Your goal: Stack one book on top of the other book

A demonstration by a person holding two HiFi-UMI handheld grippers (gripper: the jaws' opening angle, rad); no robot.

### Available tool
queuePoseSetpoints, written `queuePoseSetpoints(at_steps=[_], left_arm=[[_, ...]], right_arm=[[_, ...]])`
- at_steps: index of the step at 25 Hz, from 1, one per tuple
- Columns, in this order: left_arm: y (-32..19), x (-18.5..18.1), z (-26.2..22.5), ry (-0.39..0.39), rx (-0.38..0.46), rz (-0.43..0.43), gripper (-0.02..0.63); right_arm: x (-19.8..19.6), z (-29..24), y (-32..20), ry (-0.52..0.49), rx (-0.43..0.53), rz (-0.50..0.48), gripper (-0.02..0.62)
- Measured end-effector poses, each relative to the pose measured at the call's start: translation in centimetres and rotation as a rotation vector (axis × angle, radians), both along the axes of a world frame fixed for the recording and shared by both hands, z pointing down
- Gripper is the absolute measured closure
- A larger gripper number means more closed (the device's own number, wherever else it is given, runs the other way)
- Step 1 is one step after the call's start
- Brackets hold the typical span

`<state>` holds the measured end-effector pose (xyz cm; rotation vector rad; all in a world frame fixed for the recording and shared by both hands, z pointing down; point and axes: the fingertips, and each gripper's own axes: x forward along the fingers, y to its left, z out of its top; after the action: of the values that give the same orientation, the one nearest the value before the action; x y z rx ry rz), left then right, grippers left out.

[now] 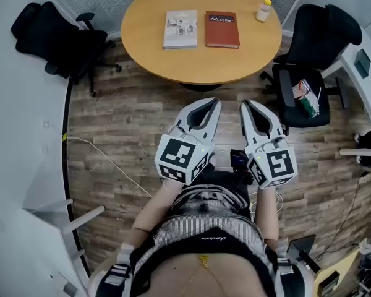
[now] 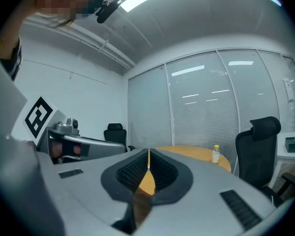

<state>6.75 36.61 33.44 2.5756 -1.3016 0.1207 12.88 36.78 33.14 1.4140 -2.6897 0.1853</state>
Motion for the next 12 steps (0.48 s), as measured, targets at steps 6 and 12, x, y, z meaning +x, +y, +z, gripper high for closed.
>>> queuePoseSetpoints(at_steps=[6,12], left_arm=[[-1.0,0.1,0.3,0.012,-0.006,-0.013,0.588],[-3.7,-0.4,1.3,0.002,-0.023,0.000,0.587]], right_arm=[[0.3,0.5,-1.0,0.001,-0.009,-0.001,0.568],[-0.7,1.0,-3.4,0.027,-0.003,-0.025,0.568]])
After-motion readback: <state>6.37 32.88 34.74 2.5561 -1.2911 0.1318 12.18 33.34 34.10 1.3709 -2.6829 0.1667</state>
